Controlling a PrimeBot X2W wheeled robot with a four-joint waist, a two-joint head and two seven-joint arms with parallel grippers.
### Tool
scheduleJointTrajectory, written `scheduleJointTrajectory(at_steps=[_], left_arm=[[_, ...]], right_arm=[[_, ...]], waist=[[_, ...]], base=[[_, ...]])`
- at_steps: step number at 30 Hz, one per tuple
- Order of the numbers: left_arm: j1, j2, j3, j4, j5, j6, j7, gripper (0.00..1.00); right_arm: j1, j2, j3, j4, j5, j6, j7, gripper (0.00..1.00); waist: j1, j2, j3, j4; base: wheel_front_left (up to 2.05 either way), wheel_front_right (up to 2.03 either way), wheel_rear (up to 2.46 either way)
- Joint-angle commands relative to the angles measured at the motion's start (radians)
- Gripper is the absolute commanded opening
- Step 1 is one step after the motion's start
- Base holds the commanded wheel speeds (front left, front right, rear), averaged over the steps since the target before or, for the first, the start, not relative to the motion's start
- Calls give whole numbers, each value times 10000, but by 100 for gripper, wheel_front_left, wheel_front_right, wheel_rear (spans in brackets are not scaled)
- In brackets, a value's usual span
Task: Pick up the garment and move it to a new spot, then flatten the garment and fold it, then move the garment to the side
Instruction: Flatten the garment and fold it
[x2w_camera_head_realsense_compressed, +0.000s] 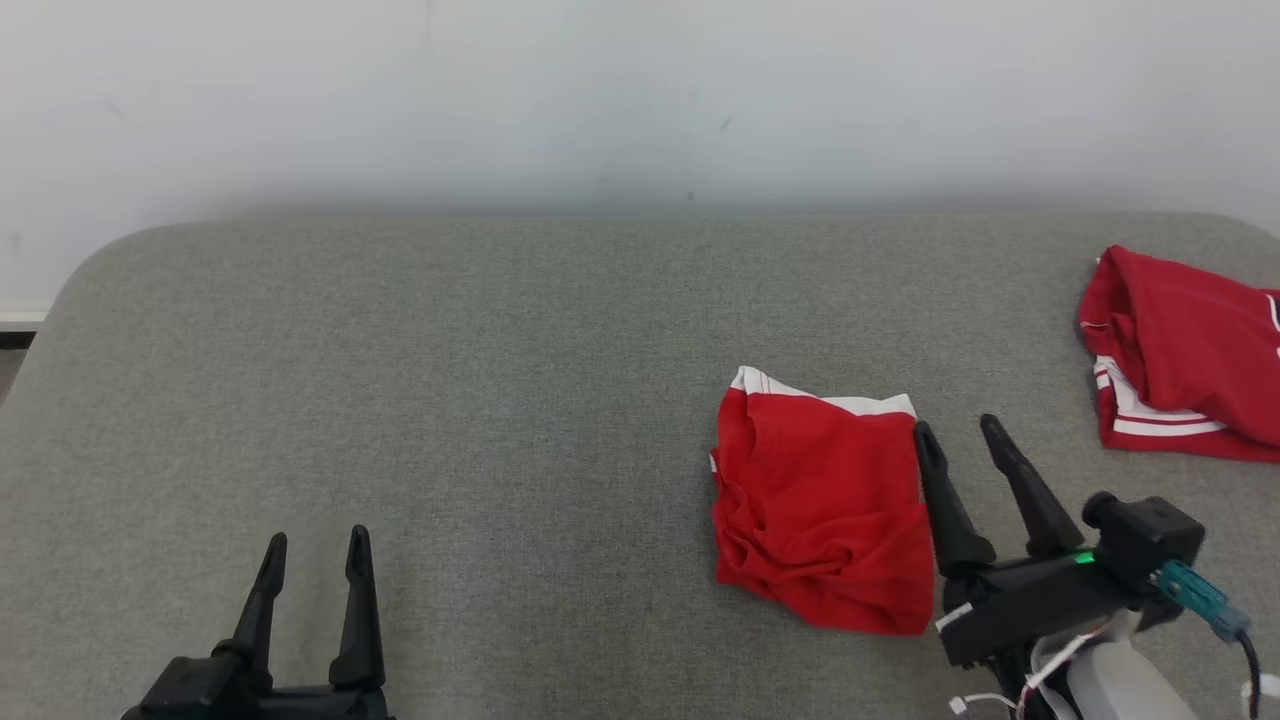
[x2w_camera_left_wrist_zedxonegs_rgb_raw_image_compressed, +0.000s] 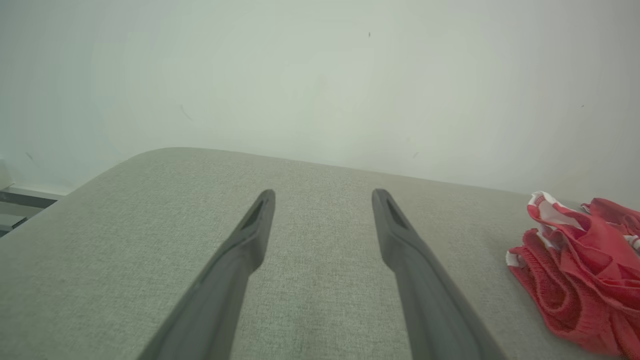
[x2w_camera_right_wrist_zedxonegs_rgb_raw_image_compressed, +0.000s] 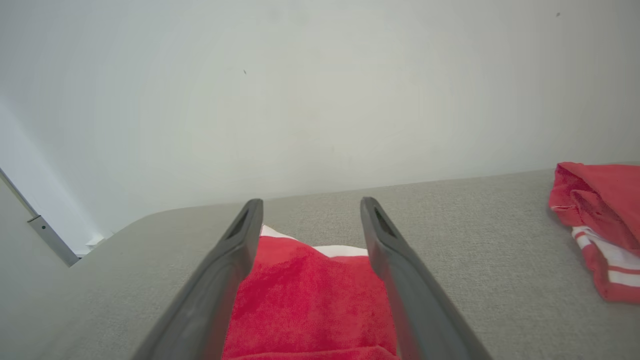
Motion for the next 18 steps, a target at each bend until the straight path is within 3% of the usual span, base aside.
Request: scheduleJointTrajectory(at_steps=[1, 10, 18], left_arm=[[97, -14, 26, -66, 103, 26, -26, 100], [304, -13, 109, -192, 288, 18, -26, 100], [686, -11, 155, -284, 517, 15, -26, 100]], right_arm=[[351, -4, -292, -231, -133, -31, -34, 100], [1997, 304, -1928, -1514, -825, -31, -37, 100], [2861, 596, -2404, -1880, -1241, -31, -38, 100]], waist=[[0, 0, -41, -184], [0, 0, -259, -508], [0, 0, -514, -596]], base=[[0, 0, 0], [0, 0, 0], [0, 0, 0]])
